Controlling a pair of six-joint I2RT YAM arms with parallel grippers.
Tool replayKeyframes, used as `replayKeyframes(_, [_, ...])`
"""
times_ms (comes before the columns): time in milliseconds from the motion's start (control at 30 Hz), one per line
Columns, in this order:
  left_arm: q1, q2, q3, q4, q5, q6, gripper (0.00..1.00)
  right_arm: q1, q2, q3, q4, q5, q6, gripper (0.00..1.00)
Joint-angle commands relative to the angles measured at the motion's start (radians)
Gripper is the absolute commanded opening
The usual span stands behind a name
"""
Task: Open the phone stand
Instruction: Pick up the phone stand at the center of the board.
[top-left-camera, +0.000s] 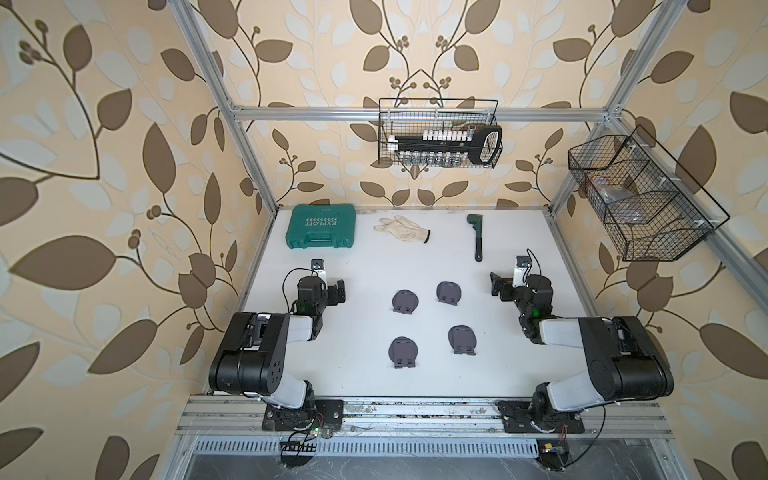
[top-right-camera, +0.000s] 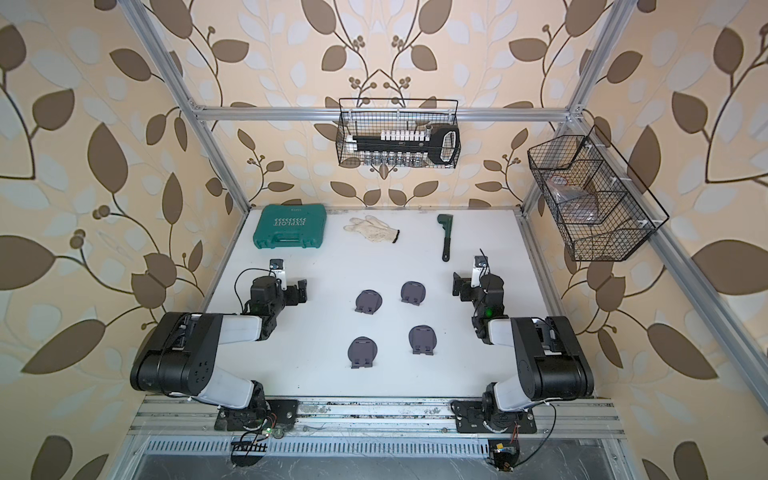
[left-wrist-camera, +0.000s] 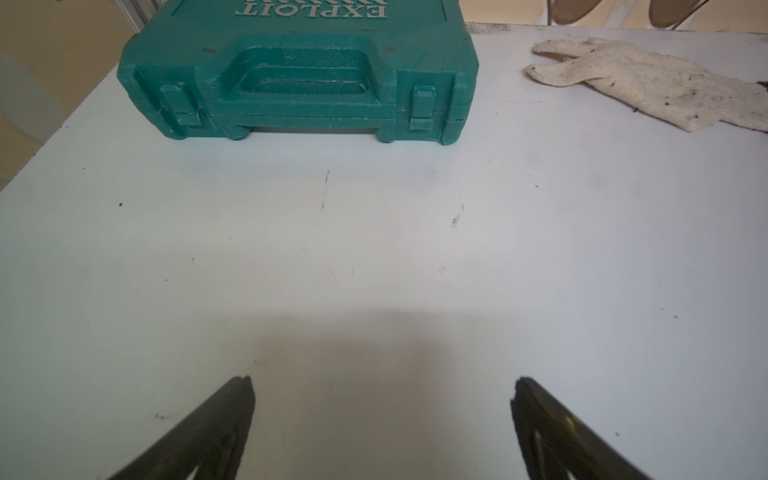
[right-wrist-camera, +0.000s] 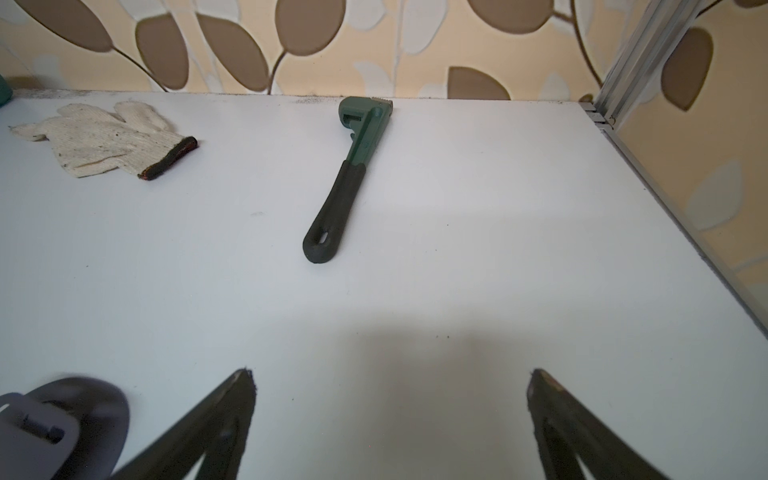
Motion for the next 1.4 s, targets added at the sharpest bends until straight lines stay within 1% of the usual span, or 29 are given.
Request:
replayKeyframes(0, [0.001, -0.008, 0.023, 0.025, 0.024, -0.01, 0.99, 0.005, 0.004, 0.018, 0.001, 0.01, -0.003, 0.98])
replayKeyframes(367, [0.001, -0.007, 0.024, 0.023, 0.023, -0.011, 0.99, -0.002, 0.005, 0.025, -0.013, -0.003, 0.001, 0.98])
replayKeyframes(467, [-0.002, -0.016, 0.013, 0.035, 0.018, -0.007, 0.99, -0.002, -0.004, 0.013, 0.01, 0.003, 0.001, 0.98])
replayKeyframes(500, [-0.004, -0.025, 0.023, 0.018, 0.011, -0.005, 0.99, 0.014, -0.03, 0.037, -0.033, 0.114, 0.025, 0.98])
replayKeyframes(533, [-0.007, -0.042, 0.045, -0.034, 0.012, -0.002, 0.99, 0.034, -0.075, 0.096, -0.188, 0.236, 0.049, 0.98])
replayKeyframes(567, [-0.01, -0.054, 0.088, -0.127, 0.012, 0.001, 0.99, 0.036, -0.113, 0.164, -0.359, 0.289, 0.072, 0.98])
replayKeyframes(600, [-0.01, -0.101, 0.135, -0.219, -0.002, -0.002, 0.99, 0.037, -0.138, 0.196, -0.419, 0.281, 0.07, 0.98])
replayKeyframes(667, [-0.01, -0.122, 0.188, -0.312, -0.034, -0.016, 0.99, 0.039, -0.189, 0.185, -0.41, 0.225, 0.075, 0.98])
replayKeyframes(733, [-0.01, -0.116, 0.272, -0.43, -0.063, -0.031, 0.99, 0.037, -0.237, 0.184, -0.443, 0.212, 0.106, 0.98])
replayKeyframes(767, [-0.011, -0.107, 0.328, -0.518, -0.08, -0.054, 0.99, 0.032, -0.264, 0.187, -0.467, 0.21, 0.128, 0.98])
replayKeyframes(800, [-0.011, -0.098, 0.375, -0.594, -0.075, -0.06, 0.99, 0.019, -0.289, 0.189, -0.483, 0.187, 0.153, 0.98])
replayKeyframes(833, [-0.014, -0.091, 0.41, -0.645, -0.081, -0.075, 0.99, -0.001, -0.304, 0.191, -0.489, 0.144, 0.187, 0.98])
replayKeyframes(900, [-0.018, -0.086, 0.488, -0.757, -0.102, -0.144, 0.99, -0.061, -0.345, 0.195, -0.501, 0.079, 0.33, 0.98])
replayKeyframes(967, [-0.025, -0.086, 0.552, -0.845, -0.105, -0.193, 0.96, -0.123, -0.367, 0.211, -0.515, -0.035, 0.424, 0.98])
replayKeyframes(1033, [-0.035, -0.083, 0.623, -0.946, -0.083, -0.229, 0.91, -0.145, -0.372, 0.258, -0.602, -0.058, 0.532, 0.98])
replayKeyframes(1100, [-0.054, -0.083, 0.692, -1.04, -0.031, -0.258, 0.86, -0.15, -0.35, 0.336, -0.712, -0.14, 0.531, 0.98])
replayKeyframes(1133, [-0.064, -0.083, 0.718, -1.078, -0.001, -0.272, 0.86, -0.149, -0.338, 0.359, -0.741, -0.176, 0.531, 0.98])
replayKeyframes(1200, [-0.086, -0.069, 0.788, -1.174, 0.139, -0.272, 0.88, -0.148, -0.324, 0.394, -0.79, -0.222, 0.539, 0.98])
replayKeyframes(1233, [-0.107, -0.054, 0.818, -1.216, 0.169, -0.267, 0.87, -0.147, -0.327, 0.402, -0.801, -0.232, 0.538, 0.98])
replayKeyframes(1267, [-0.144, -0.032, 0.847, -1.258, 0.175, -0.263, 0.88, -0.146, -0.334, 0.404, -0.803, -0.235, 0.54, 0.98])
replayKeyframes(1333, [-0.21, -0.031, 0.871, -1.293, 0.174, -0.262, 0.88, -0.142, -0.357, 0.414, -0.822, -0.241, 0.554, 0.98])
replayKeyframes(1367, [-0.231, -0.033, 0.878, -1.299, 0.193, -0.28, 0.83, -0.142, -0.367, 0.428, -0.844, -0.258, 0.57, 0.98])
